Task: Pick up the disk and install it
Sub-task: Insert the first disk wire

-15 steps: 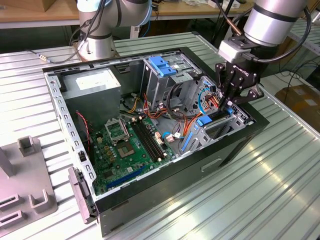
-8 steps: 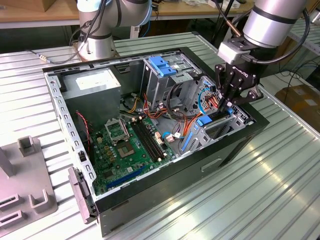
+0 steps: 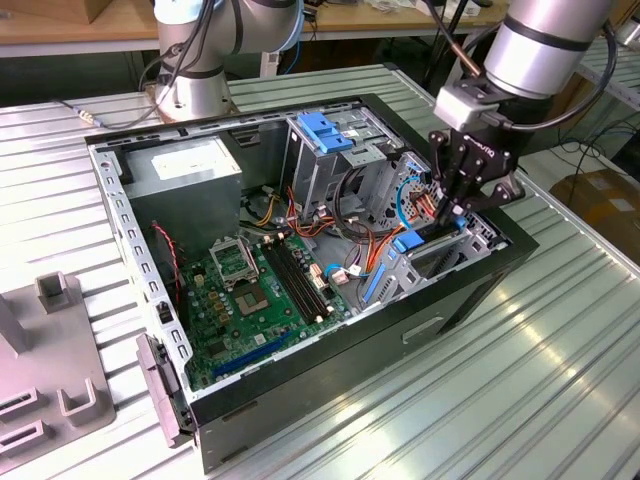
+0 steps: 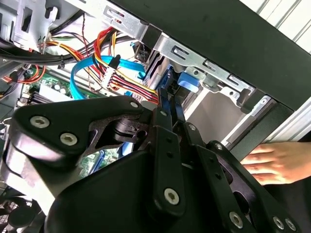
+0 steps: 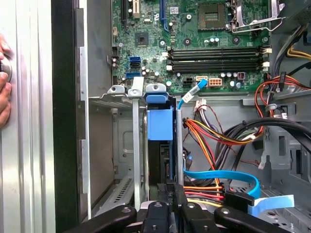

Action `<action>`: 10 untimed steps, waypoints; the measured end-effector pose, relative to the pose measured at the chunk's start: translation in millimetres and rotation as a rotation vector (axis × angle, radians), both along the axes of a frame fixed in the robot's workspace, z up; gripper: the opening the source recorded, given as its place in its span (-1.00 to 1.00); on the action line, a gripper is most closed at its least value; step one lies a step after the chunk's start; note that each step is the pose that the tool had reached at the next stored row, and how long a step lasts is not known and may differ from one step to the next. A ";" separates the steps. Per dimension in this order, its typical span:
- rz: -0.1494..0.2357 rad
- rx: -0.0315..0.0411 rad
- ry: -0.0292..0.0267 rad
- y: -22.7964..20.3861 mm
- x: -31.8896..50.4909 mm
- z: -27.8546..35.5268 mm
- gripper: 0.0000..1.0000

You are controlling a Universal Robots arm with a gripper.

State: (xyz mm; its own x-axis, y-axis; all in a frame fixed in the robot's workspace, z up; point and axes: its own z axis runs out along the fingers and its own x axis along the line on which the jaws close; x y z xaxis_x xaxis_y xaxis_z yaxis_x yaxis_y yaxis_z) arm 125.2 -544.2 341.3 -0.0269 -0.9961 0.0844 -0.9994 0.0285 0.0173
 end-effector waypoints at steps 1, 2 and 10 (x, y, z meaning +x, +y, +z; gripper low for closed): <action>0.000 0.0001 0.0001 0.0 0.0 -0.8 -0.67; 0.000 0.0001 0.0004 0.0 0.0 -1.6 -0.67; 0.000 0.0015 0.0010 0.1 0.0 -4.2 -0.65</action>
